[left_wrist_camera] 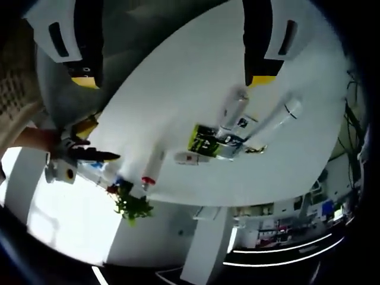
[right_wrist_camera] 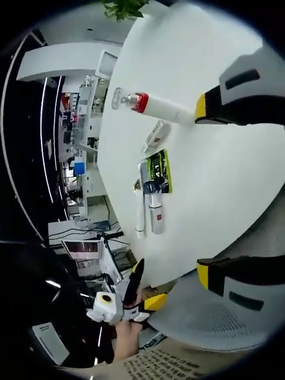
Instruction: Arrange the skincare products in the storage area until every visible bottle or jar stands upright without overlapping.
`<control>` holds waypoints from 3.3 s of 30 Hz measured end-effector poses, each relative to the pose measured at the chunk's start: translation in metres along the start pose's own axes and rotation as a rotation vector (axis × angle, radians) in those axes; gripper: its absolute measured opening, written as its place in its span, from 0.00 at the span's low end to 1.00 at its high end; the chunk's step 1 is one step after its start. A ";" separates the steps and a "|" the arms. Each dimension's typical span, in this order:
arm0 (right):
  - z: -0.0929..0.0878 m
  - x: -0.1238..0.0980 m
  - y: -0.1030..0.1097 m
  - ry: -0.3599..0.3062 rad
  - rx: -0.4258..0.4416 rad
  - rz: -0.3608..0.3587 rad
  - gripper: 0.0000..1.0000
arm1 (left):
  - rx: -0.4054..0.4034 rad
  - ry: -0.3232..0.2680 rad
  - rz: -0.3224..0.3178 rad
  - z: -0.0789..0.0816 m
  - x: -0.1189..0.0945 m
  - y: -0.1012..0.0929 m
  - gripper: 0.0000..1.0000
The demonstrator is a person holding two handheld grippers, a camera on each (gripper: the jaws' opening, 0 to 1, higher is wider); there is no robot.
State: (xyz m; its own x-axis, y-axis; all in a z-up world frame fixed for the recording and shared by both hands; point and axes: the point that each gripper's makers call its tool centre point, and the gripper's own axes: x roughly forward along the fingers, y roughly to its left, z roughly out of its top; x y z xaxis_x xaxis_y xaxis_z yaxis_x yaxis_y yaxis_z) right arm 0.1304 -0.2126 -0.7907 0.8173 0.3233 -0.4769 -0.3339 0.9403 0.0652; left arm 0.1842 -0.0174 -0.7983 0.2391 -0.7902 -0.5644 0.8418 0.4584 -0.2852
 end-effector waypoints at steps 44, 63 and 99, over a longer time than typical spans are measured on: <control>-0.008 0.003 0.001 0.034 -0.001 -0.007 0.90 | 0.064 0.210 0.057 0.041 0.023 0.066 0.96; -0.012 0.003 -0.017 0.023 0.066 -0.045 0.89 | 0.164 0.332 0.042 0.067 0.083 0.108 0.96; -0.020 0.001 -0.028 0.033 0.108 -0.102 0.85 | 0.357 0.720 0.100 0.030 0.131 0.212 0.62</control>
State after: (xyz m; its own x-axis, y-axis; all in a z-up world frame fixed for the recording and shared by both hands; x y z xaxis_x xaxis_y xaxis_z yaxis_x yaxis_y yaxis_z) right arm 0.1314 -0.2408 -0.8105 0.8280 0.2234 -0.5143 -0.1959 0.9747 0.1080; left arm 0.4090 -0.0363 -0.9093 0.0538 -0.2408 -0.9691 0.9655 0.2600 -0.0110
